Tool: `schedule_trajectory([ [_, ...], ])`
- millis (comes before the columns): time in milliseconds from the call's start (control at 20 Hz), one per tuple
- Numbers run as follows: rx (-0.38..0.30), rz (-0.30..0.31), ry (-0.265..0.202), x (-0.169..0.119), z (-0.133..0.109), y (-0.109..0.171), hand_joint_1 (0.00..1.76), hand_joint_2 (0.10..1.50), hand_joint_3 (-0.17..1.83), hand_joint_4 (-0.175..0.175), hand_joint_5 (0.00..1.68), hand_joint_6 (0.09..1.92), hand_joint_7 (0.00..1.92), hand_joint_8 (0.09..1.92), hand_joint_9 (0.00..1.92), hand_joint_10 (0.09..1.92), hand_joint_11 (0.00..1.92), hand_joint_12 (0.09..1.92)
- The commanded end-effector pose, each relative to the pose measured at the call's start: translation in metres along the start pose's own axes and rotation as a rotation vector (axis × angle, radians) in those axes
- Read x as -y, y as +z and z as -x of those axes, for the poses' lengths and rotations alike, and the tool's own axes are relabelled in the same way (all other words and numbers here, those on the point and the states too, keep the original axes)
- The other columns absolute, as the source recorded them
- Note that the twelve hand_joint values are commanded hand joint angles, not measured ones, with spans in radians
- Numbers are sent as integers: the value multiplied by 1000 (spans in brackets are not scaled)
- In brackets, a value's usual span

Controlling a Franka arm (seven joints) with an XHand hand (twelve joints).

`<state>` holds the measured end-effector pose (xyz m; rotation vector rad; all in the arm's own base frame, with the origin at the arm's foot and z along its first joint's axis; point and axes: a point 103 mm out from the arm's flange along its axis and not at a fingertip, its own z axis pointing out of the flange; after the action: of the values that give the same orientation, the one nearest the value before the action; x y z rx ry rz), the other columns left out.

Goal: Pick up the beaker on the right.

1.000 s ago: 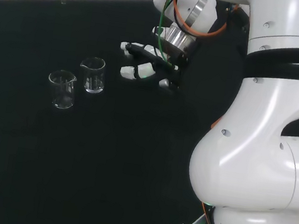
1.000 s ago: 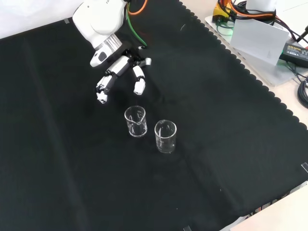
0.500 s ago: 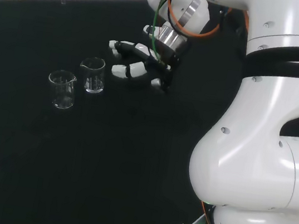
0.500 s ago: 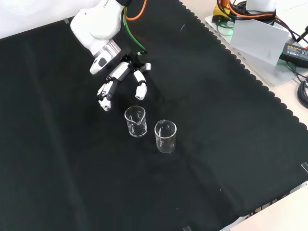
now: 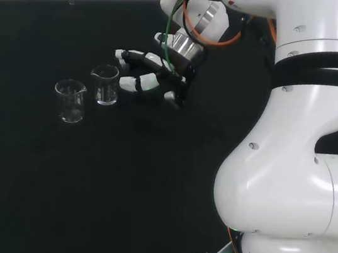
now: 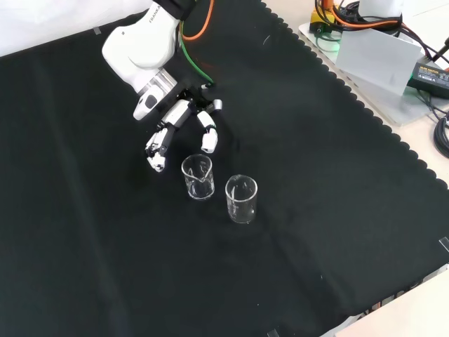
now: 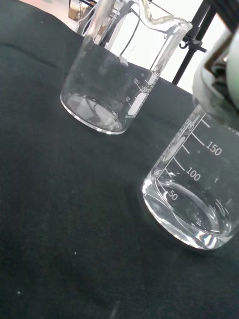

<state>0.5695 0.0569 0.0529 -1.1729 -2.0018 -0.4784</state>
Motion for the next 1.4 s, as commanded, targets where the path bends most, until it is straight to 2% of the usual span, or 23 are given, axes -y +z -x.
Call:
schedule_trajectory([
  [50, -12, 1, -16, -4, -4, 6, 851, 503, 763, -40, 240, 87, 175, 525, 253, 574, 0, 1035],
  [650, -45, -11, -65, -9, -14, 22, 831, 489, 750, -39, 234, 87, 220, 536, 285, 586, 0, 1067],
  [1400, -39, 9, -64, -21, -20, 37, 813, 497, 696, -36, 312, 87, 271, 552, 317, 592, 0, 1109],
])
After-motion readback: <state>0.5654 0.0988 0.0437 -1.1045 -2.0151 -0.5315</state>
